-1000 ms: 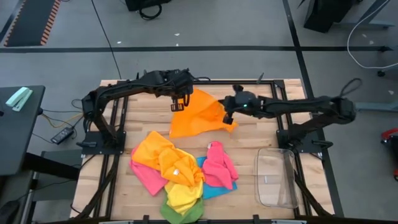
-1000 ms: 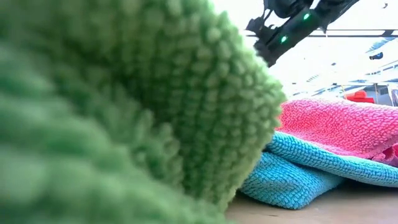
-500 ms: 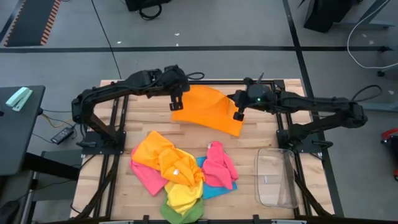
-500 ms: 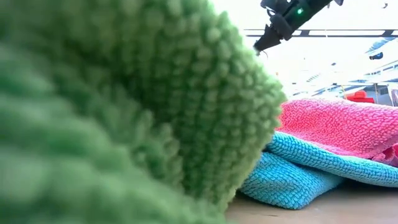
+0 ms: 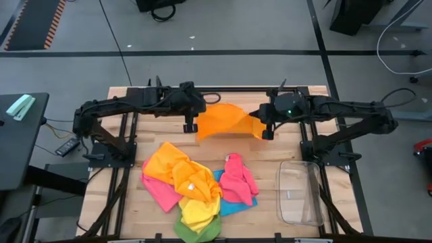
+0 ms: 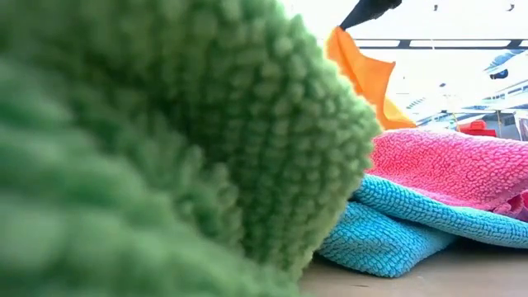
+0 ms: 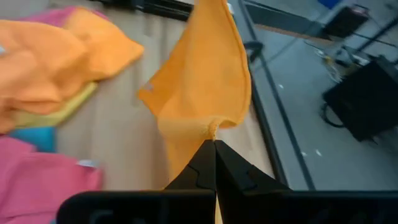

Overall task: Fold microfiber towels
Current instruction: Fold the orange towel

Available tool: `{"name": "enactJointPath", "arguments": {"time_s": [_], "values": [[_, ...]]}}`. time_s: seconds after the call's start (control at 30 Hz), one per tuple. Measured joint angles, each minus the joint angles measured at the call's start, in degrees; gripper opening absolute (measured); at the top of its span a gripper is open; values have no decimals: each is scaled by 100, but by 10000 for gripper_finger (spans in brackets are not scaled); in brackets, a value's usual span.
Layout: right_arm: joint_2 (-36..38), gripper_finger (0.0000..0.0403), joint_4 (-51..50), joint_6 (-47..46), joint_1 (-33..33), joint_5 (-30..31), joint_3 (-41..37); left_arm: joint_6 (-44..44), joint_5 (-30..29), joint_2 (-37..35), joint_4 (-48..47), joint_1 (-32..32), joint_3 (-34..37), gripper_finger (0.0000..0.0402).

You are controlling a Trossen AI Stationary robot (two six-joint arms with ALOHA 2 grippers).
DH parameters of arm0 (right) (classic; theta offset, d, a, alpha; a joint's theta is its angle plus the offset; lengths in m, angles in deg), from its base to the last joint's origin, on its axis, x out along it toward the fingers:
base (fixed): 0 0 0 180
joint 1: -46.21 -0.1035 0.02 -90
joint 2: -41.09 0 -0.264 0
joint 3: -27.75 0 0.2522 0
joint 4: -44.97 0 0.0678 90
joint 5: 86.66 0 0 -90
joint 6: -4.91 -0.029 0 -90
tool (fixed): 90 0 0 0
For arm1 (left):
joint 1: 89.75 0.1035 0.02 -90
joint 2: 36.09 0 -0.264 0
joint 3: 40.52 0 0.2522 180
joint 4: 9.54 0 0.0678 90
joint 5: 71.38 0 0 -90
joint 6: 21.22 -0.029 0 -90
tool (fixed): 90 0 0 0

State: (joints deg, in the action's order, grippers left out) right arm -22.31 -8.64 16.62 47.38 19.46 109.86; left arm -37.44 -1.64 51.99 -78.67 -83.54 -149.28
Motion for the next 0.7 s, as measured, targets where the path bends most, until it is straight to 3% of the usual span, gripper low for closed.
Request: {"name": "enactJointPath", "arguments": {"time_s": [0.13, 0.3, 0.7], "values": [[-35, 3, -219, -156, -331, -29, 160, 104, 13, -4, 2, -336, -157, 22], [-33, 3, -358, -372, -714, -29, 352, 304, 9, -7, -108, -726, -451, 10], [-44, 3, -1025, -654, -1648, -92, 1372, 764, 58, -13, -604, -1486, -1270, 20]]}}
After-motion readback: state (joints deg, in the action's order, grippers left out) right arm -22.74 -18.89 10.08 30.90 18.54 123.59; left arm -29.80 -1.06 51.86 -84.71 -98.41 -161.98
